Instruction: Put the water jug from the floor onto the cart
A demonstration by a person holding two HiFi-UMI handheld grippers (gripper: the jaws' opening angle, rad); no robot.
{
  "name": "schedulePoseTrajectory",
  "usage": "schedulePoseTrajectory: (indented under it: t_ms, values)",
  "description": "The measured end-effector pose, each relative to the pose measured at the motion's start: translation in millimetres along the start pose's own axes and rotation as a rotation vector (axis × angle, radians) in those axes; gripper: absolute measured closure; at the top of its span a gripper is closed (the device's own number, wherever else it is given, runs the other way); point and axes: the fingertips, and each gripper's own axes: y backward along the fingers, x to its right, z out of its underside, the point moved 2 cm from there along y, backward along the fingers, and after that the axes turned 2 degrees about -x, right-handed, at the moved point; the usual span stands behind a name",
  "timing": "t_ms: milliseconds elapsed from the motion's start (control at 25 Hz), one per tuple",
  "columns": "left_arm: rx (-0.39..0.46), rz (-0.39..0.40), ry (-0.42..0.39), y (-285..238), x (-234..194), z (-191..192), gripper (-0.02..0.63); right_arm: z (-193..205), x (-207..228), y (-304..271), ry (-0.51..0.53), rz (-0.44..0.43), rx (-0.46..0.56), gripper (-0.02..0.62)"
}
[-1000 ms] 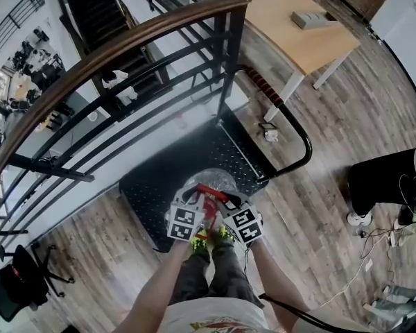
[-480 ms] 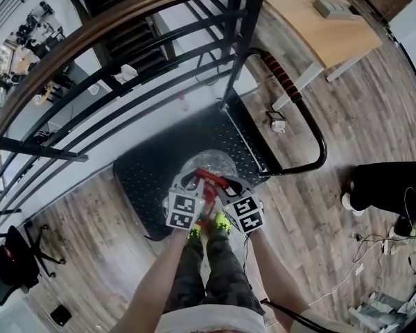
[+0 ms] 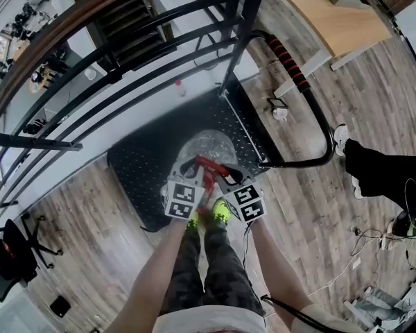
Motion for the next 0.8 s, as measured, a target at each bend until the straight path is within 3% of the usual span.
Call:
schedulePoseTrajectory:
  t_ms: [800]
  values:
    - [0.04,0.046,0.008,-47.7,-3.2,-27.3,0.566,-14.1,55.5,-15.5,-0.114,0.084,0.063,0.525]
